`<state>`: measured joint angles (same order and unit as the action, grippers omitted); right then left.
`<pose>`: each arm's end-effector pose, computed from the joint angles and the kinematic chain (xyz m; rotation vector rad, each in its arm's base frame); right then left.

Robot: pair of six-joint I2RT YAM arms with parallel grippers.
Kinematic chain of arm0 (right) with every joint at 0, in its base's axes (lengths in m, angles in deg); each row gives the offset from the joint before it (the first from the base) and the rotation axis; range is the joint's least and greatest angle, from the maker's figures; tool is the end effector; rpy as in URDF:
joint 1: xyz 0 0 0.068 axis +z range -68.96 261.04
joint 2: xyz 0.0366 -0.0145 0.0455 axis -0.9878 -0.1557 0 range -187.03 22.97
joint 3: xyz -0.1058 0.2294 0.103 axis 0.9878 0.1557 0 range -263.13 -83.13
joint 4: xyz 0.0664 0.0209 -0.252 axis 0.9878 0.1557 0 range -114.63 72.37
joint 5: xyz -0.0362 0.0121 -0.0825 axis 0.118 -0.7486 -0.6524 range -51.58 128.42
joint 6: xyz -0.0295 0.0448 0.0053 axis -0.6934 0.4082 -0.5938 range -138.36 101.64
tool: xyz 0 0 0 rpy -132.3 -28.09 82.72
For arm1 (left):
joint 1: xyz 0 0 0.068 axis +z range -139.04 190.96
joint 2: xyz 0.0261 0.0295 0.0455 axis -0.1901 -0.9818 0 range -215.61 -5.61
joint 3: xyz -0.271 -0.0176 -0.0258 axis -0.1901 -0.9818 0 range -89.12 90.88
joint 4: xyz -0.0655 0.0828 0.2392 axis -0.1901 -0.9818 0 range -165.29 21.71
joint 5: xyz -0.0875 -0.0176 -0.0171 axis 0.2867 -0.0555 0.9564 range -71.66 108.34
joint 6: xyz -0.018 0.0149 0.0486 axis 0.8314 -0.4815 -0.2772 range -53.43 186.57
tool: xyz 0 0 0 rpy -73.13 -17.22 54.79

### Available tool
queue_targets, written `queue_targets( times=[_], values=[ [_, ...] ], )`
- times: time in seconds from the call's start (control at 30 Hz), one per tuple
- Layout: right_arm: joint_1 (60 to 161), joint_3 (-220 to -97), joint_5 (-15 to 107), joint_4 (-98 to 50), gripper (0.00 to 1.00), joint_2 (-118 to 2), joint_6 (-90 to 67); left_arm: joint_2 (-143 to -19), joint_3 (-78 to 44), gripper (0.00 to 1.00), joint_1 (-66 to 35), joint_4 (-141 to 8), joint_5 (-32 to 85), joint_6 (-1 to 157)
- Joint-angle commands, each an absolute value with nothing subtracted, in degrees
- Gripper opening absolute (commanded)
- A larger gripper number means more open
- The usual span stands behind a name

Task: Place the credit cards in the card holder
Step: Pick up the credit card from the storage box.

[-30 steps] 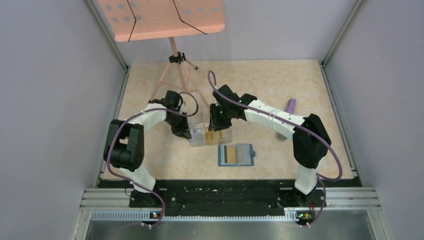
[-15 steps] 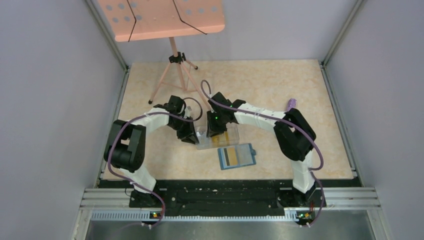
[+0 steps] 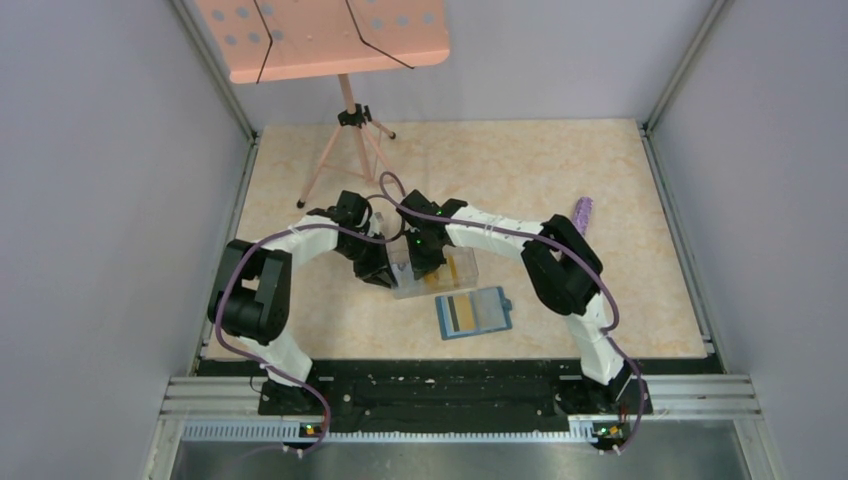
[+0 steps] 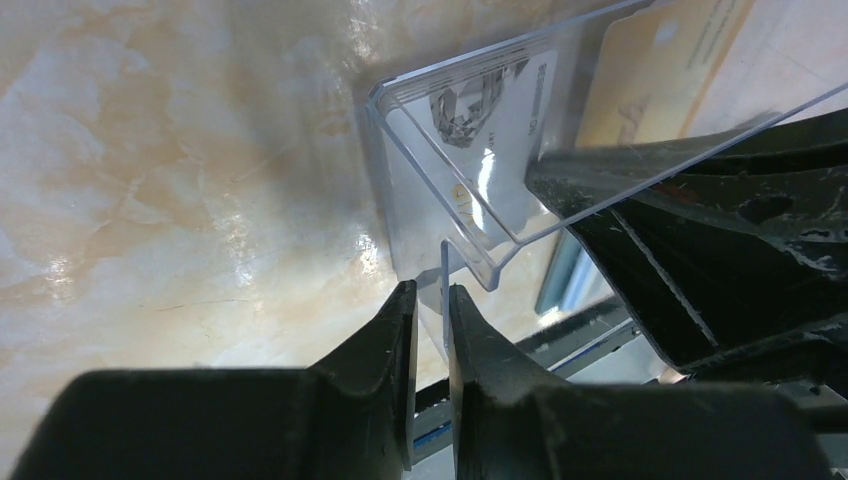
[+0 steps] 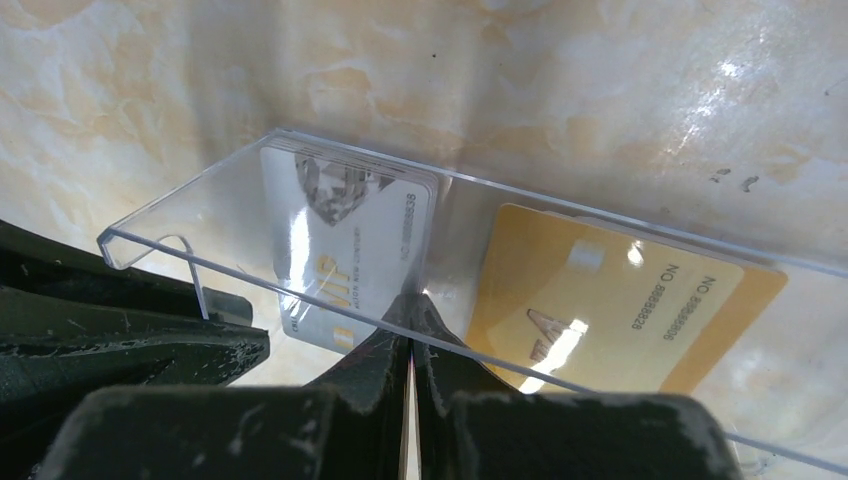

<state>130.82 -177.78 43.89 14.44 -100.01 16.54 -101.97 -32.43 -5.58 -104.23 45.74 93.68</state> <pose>0.2879 0.3457 0.1705 -0.3993 2.8456 0.4881 0.2852 -0.1017 0.1634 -0.1833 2.9756 -0.8141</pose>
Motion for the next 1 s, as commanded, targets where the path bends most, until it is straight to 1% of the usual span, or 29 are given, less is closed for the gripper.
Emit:
queue_targets(
  times=[0.0,0.27,0.3,0.33,0.37,0.4,0.43,0.5,0.7,0.8,0.97],
  values=[
    [131.5,-178.0,39.0,17.9,0.0,-98.8,15.2,-101.4,-31.9,0.13,-5.7,-103.5,45.5,92.6],
    [131.4,-173.8,36.7,18.4,0.01,-96.8,14.5,-101.8,-31.8,0.12,-5.6,-103.4,45.6,92.7],
    [131.4,-173.3,37.4,17.8,0.07,-96.4,14.3,-101.7,-31.9,0.12,-5.7,-103.4,45.6,92.6],
    [131.4,-172.7,39.1,16.3,0.18,-95.9,13.6,-101.7,-31.9,0.12,-5.7,-103.4,45.6,92.7],
    [131.4,-171.8,40.9,14.7,0.27,-95.5,13.4,-101.8,-31.9,0.11,-5.7,-103.3,45.8,92.7],
    [131.4,-170.5,42.0,13.4,0.34,-95.0,13.7,-101.8,-31.9,0.11,-5.7,-103.2,46.0,92.7],
    [131.5,-169.6,43.4,11.7,0.39,-94.6,13.8,-102.0,-31.9,0.11,-5.7,-103.1,46.3,92.7],
    [131.4,-168.3,45.0,9.3,0.44,-94.1,14.5,-102.0,-31.9,0.11,-5.7,-103.2,46.3,92.6],
    [131.3,-170.9,38.9,16.8,0.43,-96.0,15.2,-101.8,-31.9,0.11,-5.7,-103.4,46.6,92.5],
    [130.9,-171.0,36.4,18.2,0.52,-95.8,15.8,-101.8,-31.8,0.11,-5.7,-103.4,46.8,92.5],
    [130.6,-170.9,38.1,16.8,0.67,-94.8,16.4,-101.7,-31.6,0.11,-5.7,-103.4,47.1,92.4]
  ],
)
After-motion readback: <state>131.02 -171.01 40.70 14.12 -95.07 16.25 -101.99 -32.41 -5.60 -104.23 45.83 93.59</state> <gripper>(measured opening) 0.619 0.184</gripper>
